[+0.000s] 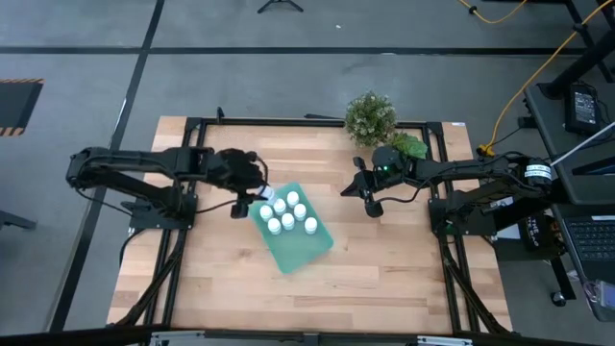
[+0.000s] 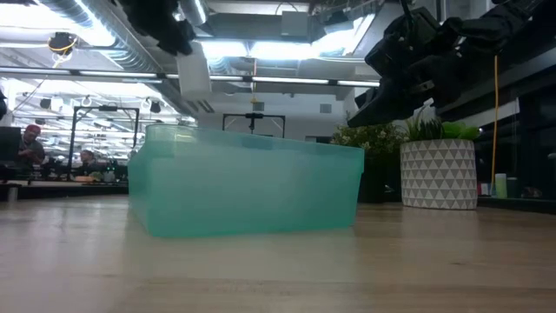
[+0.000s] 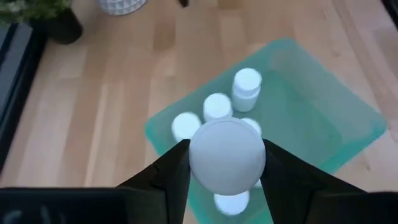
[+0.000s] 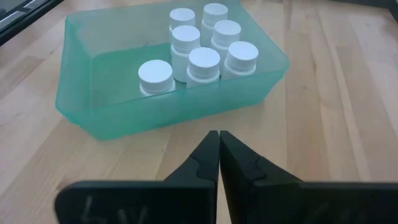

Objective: Pick and place pill bottles into a basket
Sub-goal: Put the white medicine bottle into the green bin

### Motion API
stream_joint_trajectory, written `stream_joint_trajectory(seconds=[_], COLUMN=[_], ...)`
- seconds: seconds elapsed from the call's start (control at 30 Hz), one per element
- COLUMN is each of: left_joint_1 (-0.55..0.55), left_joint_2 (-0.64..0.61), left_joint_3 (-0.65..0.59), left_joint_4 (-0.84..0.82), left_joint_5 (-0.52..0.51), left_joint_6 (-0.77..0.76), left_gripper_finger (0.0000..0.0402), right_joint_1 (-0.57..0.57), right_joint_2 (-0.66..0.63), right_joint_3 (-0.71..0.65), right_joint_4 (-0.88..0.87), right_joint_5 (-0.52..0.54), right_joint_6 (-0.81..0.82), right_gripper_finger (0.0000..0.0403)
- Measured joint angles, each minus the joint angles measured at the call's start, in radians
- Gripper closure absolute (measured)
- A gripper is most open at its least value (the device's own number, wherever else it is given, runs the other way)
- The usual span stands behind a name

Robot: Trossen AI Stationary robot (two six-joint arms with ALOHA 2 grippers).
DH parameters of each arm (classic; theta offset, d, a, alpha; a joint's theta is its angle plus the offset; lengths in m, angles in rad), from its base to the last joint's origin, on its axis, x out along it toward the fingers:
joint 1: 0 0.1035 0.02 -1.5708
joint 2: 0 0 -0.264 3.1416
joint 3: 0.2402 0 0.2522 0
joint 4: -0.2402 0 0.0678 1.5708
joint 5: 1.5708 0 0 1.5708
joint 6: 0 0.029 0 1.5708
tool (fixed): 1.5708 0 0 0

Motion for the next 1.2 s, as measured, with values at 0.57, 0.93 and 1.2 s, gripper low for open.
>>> stream_joint_trajectory(seconds=[0.57,0.93,1.2], left_joint_1=[-0.256,-0.312,-0.325], left_joint_2=[0.173,0.295,0.394], left_joint_3=[0.000,0.099,0.159], left_joint_4=[0.180,0.174,0.166], left_joint_5=[-0.158,-0.199,-0.198], left_joint_6=[-0.100,-0.114,-0.052], left_gripper_finger=[0.0244,0.0244,0.0244], right_joint_1=[0.000,0.000,0.000], right_joint_2=[0.000,0.000,0.000], right_joint_3=[0.000,0.000,0.000], right_joint_4=[0.005,0.005,0.004], right_joint_5=[0.000,0.000,0.000], right_joint_6=[0.045,0.045,0.045], right_gripper_finger=[0.0386,0.0386,0.0386])
